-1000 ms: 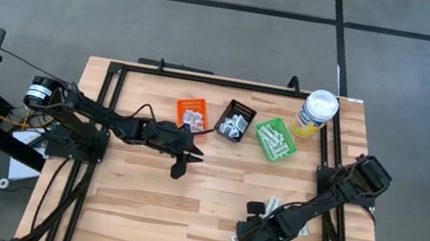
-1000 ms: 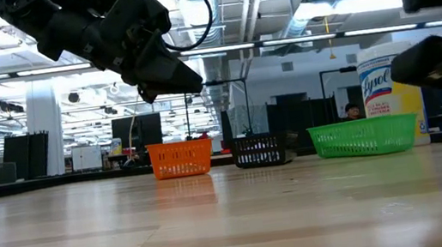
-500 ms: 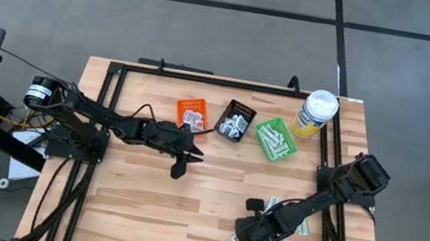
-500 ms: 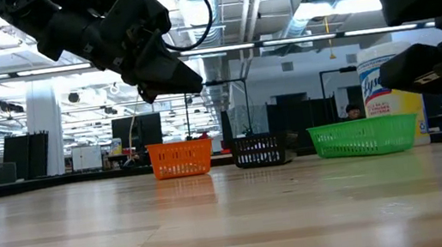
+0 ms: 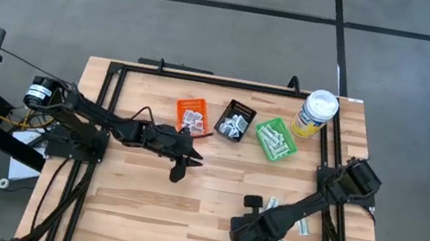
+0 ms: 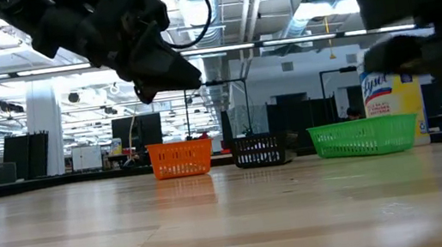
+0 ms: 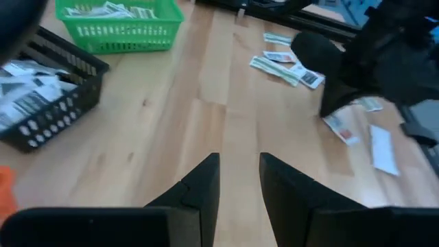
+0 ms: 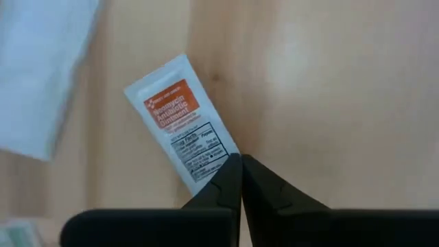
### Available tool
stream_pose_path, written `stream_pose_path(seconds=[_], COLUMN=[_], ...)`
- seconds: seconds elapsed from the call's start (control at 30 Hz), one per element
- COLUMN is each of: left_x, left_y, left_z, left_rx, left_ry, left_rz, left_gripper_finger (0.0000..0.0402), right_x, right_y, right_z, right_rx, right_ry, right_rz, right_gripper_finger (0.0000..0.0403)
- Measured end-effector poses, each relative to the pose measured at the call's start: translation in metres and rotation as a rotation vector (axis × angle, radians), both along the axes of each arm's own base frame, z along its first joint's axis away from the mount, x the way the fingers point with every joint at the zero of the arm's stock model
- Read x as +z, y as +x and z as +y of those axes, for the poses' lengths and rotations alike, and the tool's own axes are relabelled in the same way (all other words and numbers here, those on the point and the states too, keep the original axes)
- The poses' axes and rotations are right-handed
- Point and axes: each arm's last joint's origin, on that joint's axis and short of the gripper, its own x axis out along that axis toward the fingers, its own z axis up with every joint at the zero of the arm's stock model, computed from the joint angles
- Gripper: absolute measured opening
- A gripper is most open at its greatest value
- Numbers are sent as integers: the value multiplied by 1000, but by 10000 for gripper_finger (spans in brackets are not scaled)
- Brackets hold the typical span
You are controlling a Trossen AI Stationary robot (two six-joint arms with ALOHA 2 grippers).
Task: Pick & Place First Aid Supplies
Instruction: Put the orange ointment pack into the orange basket
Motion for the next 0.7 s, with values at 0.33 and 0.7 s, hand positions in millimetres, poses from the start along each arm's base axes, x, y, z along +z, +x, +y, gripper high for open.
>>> stream_pose_path(seconds=[0.33,0.7], left_x=[-5,-47], left_y=[0,29], left_z=[-48,-45], left_rx=[-152,-74], left_ry=[-60,-155], left_rz=[-22,-13], left_gripper_finger=[104,104], right_x=[16,22], right_y=[13,49], right_z=[-12,-56], right_rx=[14,-201], right_ry=[-363,-467], right_rz=[-217,-386], right_gripper_finger=[1,0])
